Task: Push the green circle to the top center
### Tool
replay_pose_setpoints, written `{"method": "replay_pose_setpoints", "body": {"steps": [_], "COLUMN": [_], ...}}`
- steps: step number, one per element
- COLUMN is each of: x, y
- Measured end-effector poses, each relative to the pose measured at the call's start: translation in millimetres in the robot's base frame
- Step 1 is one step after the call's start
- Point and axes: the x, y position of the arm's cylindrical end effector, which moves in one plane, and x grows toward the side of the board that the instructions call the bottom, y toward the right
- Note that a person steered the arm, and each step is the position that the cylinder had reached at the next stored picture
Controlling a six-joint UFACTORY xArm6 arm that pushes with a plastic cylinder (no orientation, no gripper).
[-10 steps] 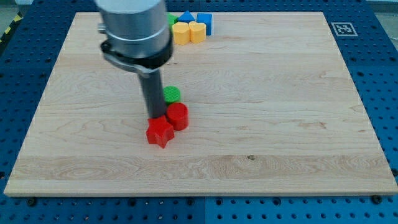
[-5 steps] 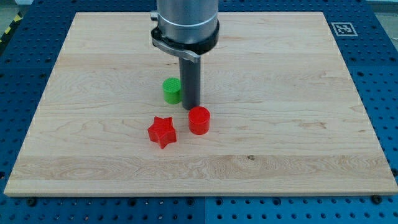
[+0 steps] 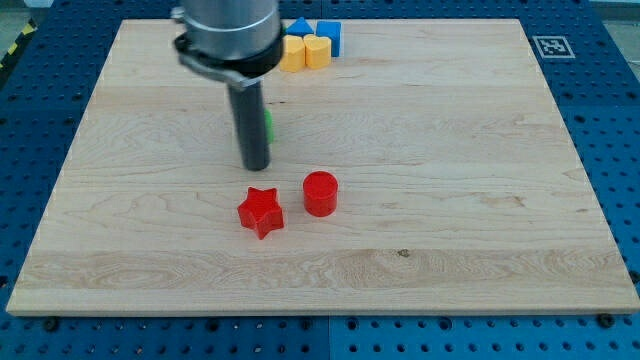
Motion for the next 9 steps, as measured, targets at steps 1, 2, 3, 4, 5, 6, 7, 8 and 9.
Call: {"method": "replay_pose_setpoints", "body": {"steps": [1, 2, 3, 4, 5, 6, 7, 8, 9], "x": [-25, -56, -48, -8, -8, -57, -65, -80, -77], "y": [-11, 4, 6, 8, 13, 13, 13, 14, 30]}}
